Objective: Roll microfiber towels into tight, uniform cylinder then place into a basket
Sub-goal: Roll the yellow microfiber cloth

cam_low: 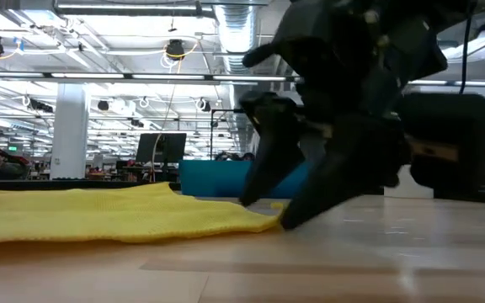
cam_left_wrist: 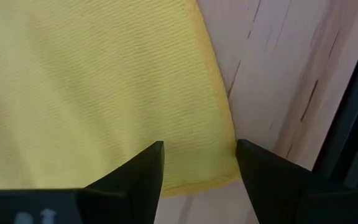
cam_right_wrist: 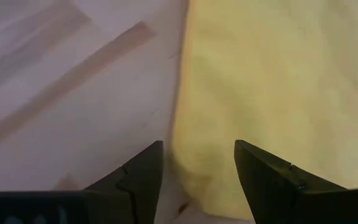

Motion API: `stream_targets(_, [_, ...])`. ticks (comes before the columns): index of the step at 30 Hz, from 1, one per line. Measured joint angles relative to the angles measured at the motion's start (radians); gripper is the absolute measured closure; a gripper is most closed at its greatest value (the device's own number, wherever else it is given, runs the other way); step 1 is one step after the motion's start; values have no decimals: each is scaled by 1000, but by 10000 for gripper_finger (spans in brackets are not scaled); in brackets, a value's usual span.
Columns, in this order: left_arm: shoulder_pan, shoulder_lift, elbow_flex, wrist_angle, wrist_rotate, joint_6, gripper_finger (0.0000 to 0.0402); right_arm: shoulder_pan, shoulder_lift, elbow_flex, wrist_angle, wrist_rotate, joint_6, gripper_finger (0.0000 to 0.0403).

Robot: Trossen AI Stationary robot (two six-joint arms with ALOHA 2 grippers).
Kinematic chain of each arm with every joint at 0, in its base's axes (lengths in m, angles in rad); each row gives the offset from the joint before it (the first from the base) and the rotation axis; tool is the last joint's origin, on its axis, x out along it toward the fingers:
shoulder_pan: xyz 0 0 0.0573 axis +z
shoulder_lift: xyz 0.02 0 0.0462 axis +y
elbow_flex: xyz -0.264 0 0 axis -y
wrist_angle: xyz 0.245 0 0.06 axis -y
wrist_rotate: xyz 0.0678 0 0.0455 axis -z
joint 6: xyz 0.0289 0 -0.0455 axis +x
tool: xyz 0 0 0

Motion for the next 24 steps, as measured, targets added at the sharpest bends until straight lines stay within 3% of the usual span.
stream_targets(7, [0, -1, -14, -29, -3, -26, 205, -10, 20, 4, -5, 4, 21, 199])
stream_targets(13, [1, -1, -14, -28, 1, -26, 213, -8, 19, 4, -38, -2, 46, 278])
stream_targets(17, [1, -1, -15, -26, 8, -26, 253, -6, 19, 4, -46, -7, 71, 334])
stream_targets(24, [1, -1, -17, -27, -23, -18, 366, 6, 19, 3, -54, 10, 79, 394])
